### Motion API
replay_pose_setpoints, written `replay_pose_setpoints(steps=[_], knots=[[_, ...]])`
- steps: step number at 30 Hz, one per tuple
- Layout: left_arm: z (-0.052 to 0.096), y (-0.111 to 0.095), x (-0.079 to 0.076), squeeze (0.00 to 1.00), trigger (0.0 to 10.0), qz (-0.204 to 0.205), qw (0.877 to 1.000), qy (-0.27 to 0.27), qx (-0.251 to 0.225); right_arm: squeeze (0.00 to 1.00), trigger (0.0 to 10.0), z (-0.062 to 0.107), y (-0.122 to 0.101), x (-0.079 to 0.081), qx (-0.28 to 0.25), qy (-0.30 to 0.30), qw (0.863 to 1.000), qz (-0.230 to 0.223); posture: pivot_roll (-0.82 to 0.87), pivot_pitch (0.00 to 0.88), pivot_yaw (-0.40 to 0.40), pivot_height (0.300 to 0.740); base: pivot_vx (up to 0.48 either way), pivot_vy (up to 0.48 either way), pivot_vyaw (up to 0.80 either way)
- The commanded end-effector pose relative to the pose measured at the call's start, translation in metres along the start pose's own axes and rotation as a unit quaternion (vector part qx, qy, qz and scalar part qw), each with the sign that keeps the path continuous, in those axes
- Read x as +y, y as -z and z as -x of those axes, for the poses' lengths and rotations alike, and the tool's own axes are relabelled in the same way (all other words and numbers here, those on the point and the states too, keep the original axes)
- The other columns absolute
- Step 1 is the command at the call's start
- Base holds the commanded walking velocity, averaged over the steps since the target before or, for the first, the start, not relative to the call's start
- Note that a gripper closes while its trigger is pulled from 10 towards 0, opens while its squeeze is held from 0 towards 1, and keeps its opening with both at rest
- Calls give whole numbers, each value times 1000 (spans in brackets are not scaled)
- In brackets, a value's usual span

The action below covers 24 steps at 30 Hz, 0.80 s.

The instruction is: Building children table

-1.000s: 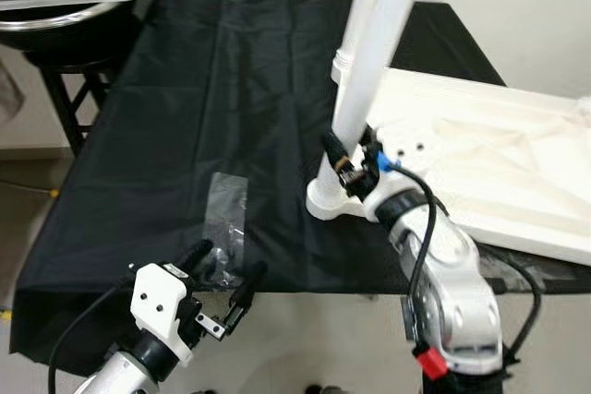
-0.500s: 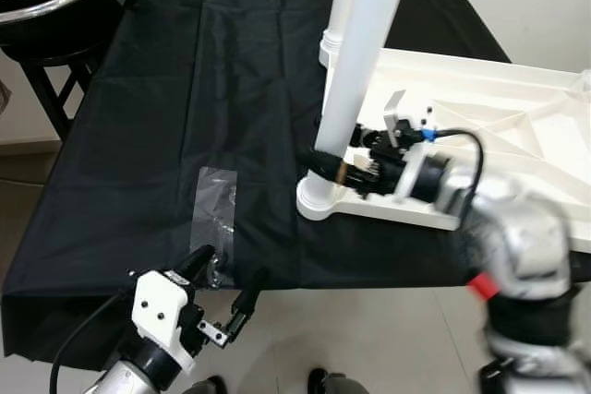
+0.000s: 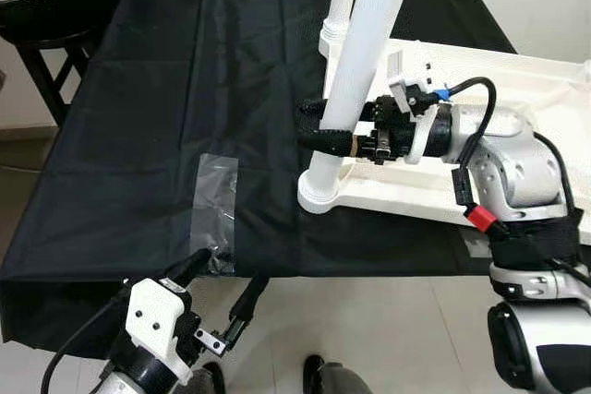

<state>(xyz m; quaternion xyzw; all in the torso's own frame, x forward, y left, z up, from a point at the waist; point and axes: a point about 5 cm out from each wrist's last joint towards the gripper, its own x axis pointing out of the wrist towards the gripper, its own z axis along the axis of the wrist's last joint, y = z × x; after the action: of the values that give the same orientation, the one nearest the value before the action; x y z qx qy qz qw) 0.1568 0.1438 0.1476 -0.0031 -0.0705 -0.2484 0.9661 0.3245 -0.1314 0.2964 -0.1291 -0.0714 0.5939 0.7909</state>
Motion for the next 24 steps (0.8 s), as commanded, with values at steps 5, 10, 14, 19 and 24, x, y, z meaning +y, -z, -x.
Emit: replay_pose_setpoints(steps=[5, 10, 14, 19, 24], knots=[[1, 3, 1, 0, 10000, -4, 1000, 1, 14, 0, 0, -10, 74, 38, 74, 338, 930, -122, 42, 301, -74, 740, 0, 0, 0], [-2, 5, 2, 0, 10000, -5, 1000, 4, 13, 0, 0, 1, 93, 72, 147, 471, 855, -158, 48, 294, -77, 740, 0, 0, 0], [-8, 9, 5, 0, 10000, -8, 1000, 10, 11, 0, 0, -16, 97, 83, 150, 454, 861, -172, 35, 254, -61, 740, 0, 0, 0], [-12, 11, 7, 0, 10000, -13, 1000, 7, 8, 0, 10000, -42, 90, 76, 116, 416, 884, -180, 47, 225, -69, 740, 0, 0, 0], [-12, 11, 7, 0, 10000, -13, 1000, 2, 7, 1000, 10000, -39, 73, 61, 58, 407, 895, -172, 48, 227, -73, 740, 0, 0, 0]])
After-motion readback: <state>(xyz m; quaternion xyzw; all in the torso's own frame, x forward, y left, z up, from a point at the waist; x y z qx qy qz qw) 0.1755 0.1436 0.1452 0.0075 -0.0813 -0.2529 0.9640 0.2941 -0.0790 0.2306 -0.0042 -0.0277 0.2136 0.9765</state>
